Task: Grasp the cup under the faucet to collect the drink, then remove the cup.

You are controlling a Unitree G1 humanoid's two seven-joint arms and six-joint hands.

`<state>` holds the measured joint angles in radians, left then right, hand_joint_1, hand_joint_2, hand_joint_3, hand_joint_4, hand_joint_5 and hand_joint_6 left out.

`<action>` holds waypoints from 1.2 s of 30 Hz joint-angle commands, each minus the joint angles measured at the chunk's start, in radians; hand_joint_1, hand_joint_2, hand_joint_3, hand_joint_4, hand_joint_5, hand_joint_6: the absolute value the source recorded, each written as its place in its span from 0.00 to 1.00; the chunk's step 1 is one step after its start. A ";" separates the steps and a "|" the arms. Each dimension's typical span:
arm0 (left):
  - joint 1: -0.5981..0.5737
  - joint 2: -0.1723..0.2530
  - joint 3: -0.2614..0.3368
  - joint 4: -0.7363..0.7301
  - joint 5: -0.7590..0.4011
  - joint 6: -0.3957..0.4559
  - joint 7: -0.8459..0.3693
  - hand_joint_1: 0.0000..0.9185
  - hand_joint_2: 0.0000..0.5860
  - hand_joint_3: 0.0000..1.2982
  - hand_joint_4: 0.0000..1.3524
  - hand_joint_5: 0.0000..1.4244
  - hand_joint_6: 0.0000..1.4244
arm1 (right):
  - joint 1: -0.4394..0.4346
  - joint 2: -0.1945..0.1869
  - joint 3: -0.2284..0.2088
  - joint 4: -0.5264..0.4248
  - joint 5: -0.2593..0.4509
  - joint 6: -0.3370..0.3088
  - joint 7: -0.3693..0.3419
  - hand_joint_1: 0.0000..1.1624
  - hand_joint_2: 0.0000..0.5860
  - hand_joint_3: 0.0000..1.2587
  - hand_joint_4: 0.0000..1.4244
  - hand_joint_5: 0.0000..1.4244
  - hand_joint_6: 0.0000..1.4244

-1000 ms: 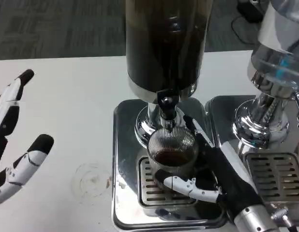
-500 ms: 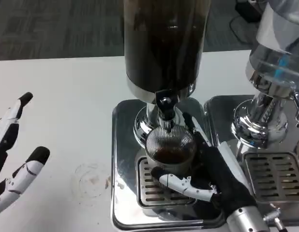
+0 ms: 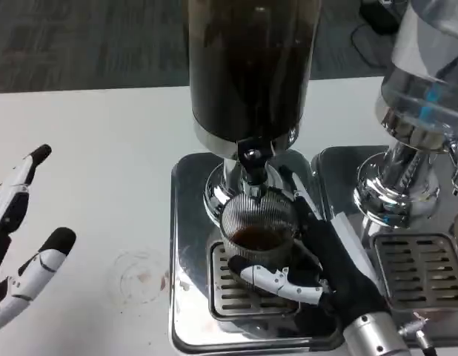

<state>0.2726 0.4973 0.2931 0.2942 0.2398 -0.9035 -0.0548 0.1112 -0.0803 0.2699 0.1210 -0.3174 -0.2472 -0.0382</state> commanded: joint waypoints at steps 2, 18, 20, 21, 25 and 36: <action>0.019 0.000 -0.004 -0.026 -0.015 0.020 0.003 0.00 0.36 0.03 0.00 0.00 0.00 | 0.002 0.005 0.005 0.024 0.001 0.008 0.000 0.73 0.20 0.00 0.09 0.18 0.28; 0.040 -0.019 0.000 -0.067 -0.015 0.050 0.013 0.00 0.38 0.05 0.00 0.00 0.00 | -0.009 0.022 -0.001 0.063 0.004 -0.023 -0.044 0.79 0.21 0.18 0.23 0.34 0.44; 0.043 -0.020 0.002 -0.073 -0.015 0.054 0.014 0.00 0.38 0.05 0.00 0.00 0.00 | -0.009 0.022 0.001 0.063 -0.005 -0.030 -0.053 0.80 0.21 0.20 0.24 0.35 0.46; 0.044 -0.021 0.002 -0.075 -0.015 0.056 0.014 0.00 0.38 0.05 0.00 0.00 0.00 | -0.008 0.021 0.002 0.063 -0.012 -0.034 -0.060 0.80 0.22 0.21 0.25 0.36 0.47; 0.048 -0.022 0.005 -0.085 -0.016 0.063 0.014 0.00 0.38 0.06 0.00 0.00 0.00 | -0.003 0.025 0.000 0.060 -0.021 -0.036 -0.079 0.84 0.23 0.25 0.28 0.39 0.50; 0.050 -0.018 0.000 -0.093 -0.024 0.075 0.005 0.00 0.38 0.06 0.00 0.00 0.00 | -0.007 0.039 -0.007 0.091 -0.018 -0.084 -0.130 0.84 0.26 0.32 0.34 0.49 0.64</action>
<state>0.3168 0.4814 0.2947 0.2111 0.2251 -0.8399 -0.0545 0.0976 -0.0457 0.2682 0.1925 -0.3312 -0.3144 -0.1517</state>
